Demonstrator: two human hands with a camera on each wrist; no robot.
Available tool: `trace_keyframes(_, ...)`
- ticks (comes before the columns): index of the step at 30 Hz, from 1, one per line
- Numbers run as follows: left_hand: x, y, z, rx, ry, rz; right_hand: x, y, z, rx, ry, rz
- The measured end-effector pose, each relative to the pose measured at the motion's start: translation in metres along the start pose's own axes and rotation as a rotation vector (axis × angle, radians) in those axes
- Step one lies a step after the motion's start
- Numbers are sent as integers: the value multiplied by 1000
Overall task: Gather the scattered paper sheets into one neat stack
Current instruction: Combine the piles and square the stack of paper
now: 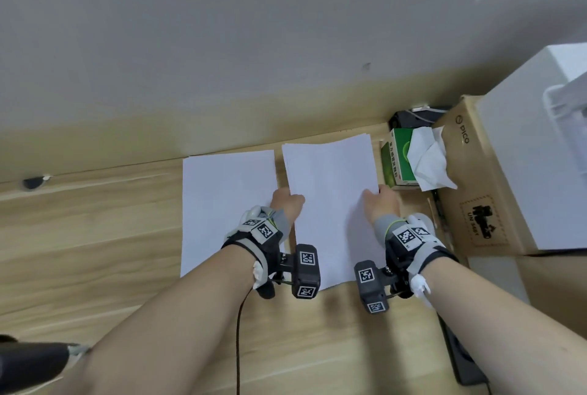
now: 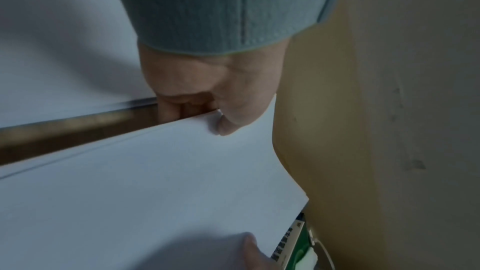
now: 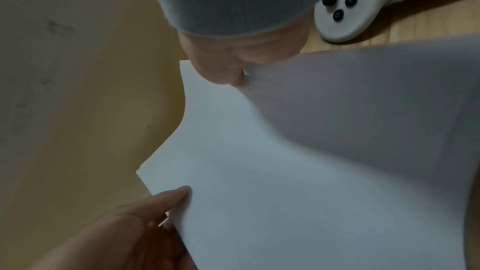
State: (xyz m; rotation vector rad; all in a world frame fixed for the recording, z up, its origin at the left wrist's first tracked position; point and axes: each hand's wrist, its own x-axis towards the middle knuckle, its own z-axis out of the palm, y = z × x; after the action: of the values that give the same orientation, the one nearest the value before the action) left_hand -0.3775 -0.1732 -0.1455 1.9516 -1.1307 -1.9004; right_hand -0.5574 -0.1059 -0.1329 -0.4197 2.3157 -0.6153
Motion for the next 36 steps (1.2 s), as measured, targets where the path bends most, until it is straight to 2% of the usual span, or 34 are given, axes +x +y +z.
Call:
trace_keyframes(3,-20,8,-12,-18,12,77,-12,-7,-5,13,24,-64)
trace_keyframes(7,-38,15,-50,-63,54,142,-35,-25,9,102,-26,-109)
trace_keyframes(16,-32,-15,-158,-86,290,147,-86,-61,102,195,-219,-110)
trace_keyframes(19,-23,-29,-181,-68,284,120,-89,-65,129,150,-281,-96)
trace_keyframes(21,-20,-35,-185,63,297,115,-90,-64,130,93,-287,-98)
trace_keyframes(24,-10,-46,-198,391,359,86,-87,-64,134,-52,-208,-115)
trace_keyframes(26,-8,-50,-201,377,307,37,-85,-61,133,-128,-180,-83)
trace_keyframes(29,-12,-49,-201,286,230,1,-88,-57,133,-120,-233,-47)
trace_keyframes(33,-13,-52,-202,310,315,-44,-96,-55,139,-93,-289,-47)
trace_keyframes(36,-9,-62,-207,270,293,-95,-104,-51,146,-82,-315,-49)
